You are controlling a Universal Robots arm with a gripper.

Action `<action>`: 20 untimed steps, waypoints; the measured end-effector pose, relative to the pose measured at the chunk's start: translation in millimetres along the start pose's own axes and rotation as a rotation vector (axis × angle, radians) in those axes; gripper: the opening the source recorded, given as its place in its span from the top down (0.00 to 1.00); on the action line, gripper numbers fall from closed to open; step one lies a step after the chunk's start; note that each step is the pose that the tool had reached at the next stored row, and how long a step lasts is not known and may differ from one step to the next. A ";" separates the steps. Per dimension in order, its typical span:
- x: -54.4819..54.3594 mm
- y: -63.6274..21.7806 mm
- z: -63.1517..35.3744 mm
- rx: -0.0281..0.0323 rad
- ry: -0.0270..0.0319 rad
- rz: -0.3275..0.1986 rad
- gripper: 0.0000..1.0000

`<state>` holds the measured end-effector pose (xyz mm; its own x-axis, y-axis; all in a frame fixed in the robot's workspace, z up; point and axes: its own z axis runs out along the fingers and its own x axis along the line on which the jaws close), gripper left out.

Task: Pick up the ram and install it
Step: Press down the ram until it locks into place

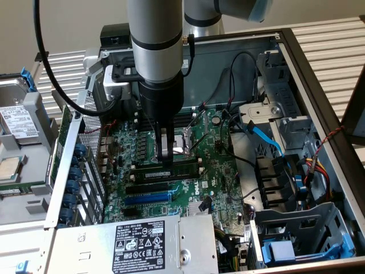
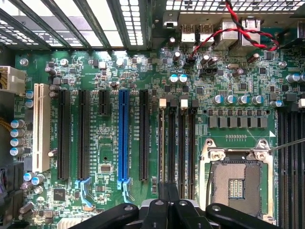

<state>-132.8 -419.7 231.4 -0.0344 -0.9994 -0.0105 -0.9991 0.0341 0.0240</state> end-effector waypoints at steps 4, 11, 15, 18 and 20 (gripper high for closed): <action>0.3 -0.1 0.0 0.0000 0.0000 0.000 0.89; 0.6 0.1 0.1 0.0002 -0.0001 0.000 0.89; 0.8 0.6 0.5 -0.0001 -0.0005 0.000 0.89; 0.9 1.0 1.1 -0.0003 -0.0014 0.000 0.89; 0.9 1.1 1.7 -0.0003 -0.0022 0.000 0.89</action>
<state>-134.0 -420.5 229.8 -0.0344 -0.9993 -0.0127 -0.9991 0.0340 0.0243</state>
